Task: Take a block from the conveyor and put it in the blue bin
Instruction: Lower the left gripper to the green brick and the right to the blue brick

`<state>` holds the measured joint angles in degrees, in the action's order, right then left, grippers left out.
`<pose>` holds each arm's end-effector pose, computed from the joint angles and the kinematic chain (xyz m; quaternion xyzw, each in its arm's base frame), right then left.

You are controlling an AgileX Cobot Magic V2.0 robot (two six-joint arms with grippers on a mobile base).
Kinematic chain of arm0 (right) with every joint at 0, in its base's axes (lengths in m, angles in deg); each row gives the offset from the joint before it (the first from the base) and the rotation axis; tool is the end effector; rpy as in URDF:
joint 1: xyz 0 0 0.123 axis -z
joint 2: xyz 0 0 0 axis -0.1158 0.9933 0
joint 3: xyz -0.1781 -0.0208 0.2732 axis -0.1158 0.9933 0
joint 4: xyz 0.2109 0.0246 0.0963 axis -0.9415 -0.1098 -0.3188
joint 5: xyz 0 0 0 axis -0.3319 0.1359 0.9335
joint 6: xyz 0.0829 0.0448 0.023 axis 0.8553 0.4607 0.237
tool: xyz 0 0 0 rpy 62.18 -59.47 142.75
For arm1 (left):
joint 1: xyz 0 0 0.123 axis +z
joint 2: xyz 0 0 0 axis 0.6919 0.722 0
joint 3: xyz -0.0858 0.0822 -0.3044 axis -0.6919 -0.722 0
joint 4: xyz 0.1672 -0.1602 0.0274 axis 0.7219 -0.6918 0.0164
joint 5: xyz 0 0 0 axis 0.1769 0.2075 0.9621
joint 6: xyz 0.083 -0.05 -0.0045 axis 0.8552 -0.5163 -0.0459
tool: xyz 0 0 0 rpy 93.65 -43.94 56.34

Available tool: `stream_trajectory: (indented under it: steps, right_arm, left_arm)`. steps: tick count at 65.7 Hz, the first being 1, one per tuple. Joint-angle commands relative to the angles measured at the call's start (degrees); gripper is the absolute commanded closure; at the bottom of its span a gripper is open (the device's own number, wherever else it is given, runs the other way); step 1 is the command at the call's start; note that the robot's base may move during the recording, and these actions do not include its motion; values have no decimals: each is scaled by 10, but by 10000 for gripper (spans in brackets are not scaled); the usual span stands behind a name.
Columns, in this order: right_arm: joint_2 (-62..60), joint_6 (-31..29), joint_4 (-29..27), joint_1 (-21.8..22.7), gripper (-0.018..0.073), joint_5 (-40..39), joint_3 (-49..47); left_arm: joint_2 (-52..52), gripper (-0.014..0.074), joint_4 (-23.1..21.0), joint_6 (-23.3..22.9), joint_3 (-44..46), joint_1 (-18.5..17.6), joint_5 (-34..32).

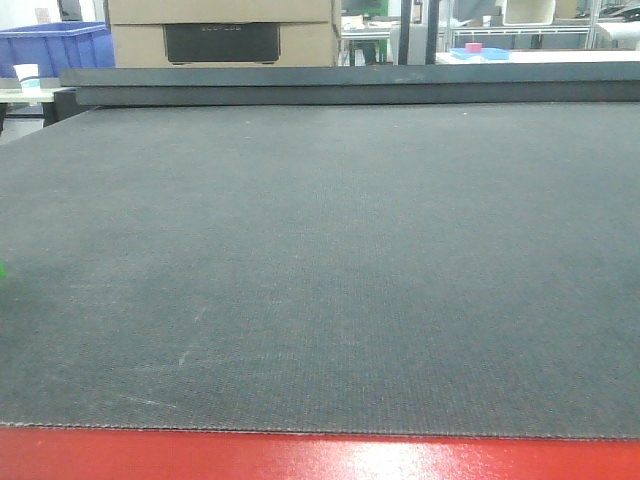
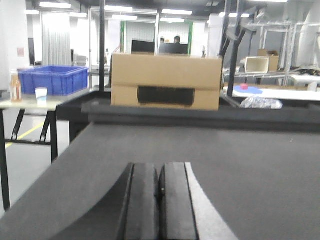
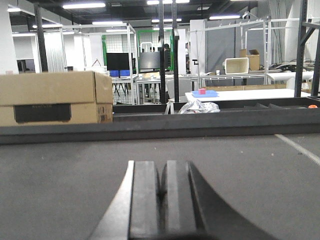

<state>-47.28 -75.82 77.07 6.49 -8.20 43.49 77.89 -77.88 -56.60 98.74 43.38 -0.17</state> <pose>-0.0211 0.0011 0.3022 0.0262 0.6473 0.0420 0.7606 -0.0201 -0.0013 0.2981 0.0044 0.6505 -0.0111 0.7594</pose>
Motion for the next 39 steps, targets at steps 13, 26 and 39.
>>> stream_trajectory:
  steps: [13,26,39]
  right_arm:
    - [204,0,-3,0,721,232,-226]
    - [387,-4,-3,0,721,378,-317]
    - [543,-20,0,0,721,441,-365]
  left_arm:
    - [195,707,15,-4,225,1,219]
    - [362,707,14,-4,330,1,317]
    - [491,707,4,-4,362,1,389]
